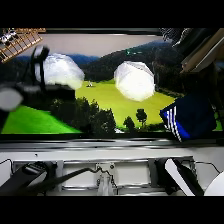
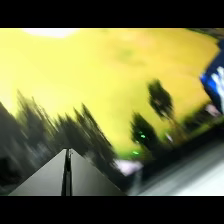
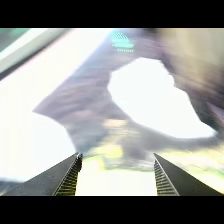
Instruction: Fold the clothes and pants, and hang the long-sleeved shirts on hangers.
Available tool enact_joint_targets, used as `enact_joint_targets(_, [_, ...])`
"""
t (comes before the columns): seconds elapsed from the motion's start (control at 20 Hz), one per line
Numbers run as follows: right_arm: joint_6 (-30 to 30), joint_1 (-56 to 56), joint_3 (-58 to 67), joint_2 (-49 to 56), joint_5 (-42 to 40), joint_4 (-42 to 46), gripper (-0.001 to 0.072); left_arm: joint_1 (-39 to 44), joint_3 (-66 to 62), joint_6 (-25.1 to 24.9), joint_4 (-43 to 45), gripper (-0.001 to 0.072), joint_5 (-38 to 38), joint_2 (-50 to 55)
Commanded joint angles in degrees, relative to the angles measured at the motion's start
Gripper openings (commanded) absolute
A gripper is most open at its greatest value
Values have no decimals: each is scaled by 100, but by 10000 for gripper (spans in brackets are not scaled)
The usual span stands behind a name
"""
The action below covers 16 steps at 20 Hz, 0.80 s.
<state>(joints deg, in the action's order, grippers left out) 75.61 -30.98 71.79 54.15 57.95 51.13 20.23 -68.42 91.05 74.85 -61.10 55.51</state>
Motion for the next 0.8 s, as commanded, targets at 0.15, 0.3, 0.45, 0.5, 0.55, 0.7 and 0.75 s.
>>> enact_joint_targets(0.15, [-669, 2583, 804, 597, 601, 1397, 508, -4, -2293, -149, 1320, 5, -734, 1473])
enact_joint_targets(0.3, [-671, 2868, 807, 586, 675, 1353, 509, -2, -2293, -149, 1320, 5, -732, 1475])
enact_joint_targets(0.45, [-671, 2924, 807, 588, 675, 1342, 509, -2, -2293, -149, 1320, 6, -730, 1475])
enact_joint_targets(0.5, [-671, 2922, 807, 590, 675, 1342, 509, -2, -2293, -149, 1320, 6, -732, 1475])
enact_joint_targets(0.55, [-671, 2924, 807, 588, 675, 1344, 509, -2, -2293, -149, 1320, 6, -732, 1475])
enact_joint_targets(0.7, [-671, 2924, 807, 588, 675, 1342, 509, -2, -2293, -149, 1320, 6, -732, 1475])
enact_joint_targets(0.75, [-671, 2924, 807, 588, 675, 1342, 509, -2, -2293, -151, 1320, 6, -732, 1475])
